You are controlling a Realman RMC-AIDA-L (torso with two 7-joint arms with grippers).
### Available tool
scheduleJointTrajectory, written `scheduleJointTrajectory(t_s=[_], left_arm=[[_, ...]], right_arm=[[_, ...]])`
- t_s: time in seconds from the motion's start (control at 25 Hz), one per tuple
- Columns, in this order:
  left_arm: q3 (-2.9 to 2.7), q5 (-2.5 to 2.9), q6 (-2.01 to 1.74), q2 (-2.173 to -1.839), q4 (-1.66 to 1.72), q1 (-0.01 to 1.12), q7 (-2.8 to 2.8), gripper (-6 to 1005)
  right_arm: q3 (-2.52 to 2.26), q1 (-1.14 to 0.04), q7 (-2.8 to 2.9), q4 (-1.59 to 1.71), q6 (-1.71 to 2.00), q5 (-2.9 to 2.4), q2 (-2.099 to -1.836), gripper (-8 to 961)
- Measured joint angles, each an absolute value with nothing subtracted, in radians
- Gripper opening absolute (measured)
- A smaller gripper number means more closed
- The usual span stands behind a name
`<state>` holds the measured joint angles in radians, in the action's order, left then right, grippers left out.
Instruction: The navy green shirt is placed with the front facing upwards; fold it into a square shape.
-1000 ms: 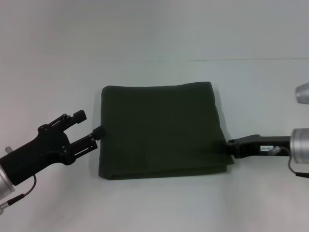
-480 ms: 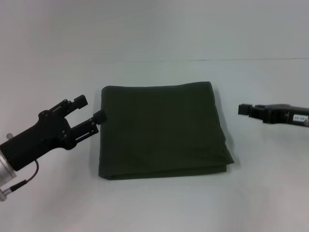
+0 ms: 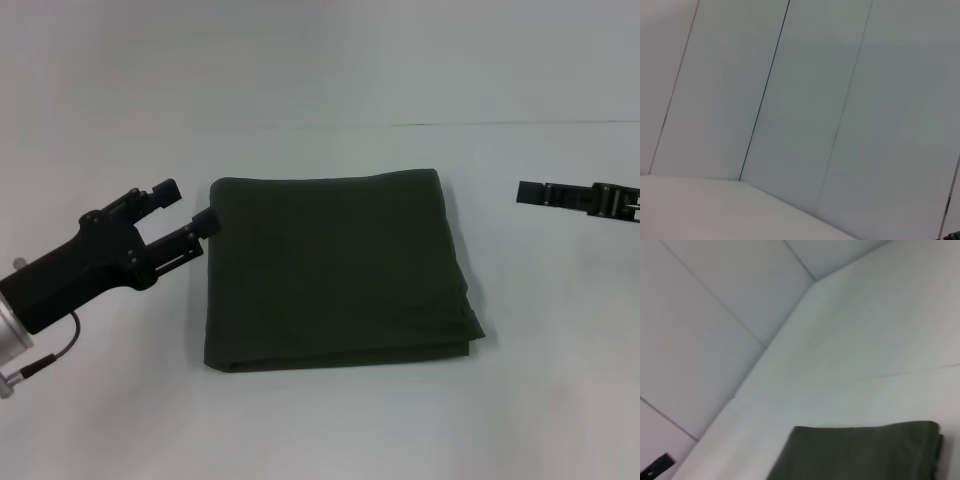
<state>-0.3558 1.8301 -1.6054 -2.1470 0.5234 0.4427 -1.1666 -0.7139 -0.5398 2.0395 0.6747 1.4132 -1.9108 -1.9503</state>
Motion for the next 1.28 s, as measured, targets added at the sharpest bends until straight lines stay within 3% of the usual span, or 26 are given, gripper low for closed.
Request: scheduleJointTrajectory(t_s=[0.2, 0.32, 0.52, 0.72, 1.28], left_arm=[[-0.361, 1.83, -1.722, -2.128, 0.558, 0.444, -1.221, 797], [-0.367, 1.838, -1.832, -2.125, 0.614, 0.435, -1.261, 799], [-0.391, 1.896, -1.939, -2.124, 0.709, 0.42, -1.308, 801], [-0.445, 1.967, -1.938, -2.126, 0.76, 0.412, -1.354, 795], [-0.5, 2.086, -1.893, -2.13, 0.773, 0.419, -1.414, 794]], right_arm=[[-0.646, -0.533, 1.864, 0.672, 1.551, -1.887, -1.978, 416], [-0.632, -0.513, 1.699, 0.666, 1.652, -1.858, -2.008, 664], [-0.652, -0.488, 1.506, 0.673, 1.738, -1.887, -2.053, 866], [-0.672, -0.482, 1.47, 0.675, 1.785, -1.941, -2.066, 899], [-0.68, -0.479, 1.463, 0.678, 1.765, -2.052, -2.057, 899]])
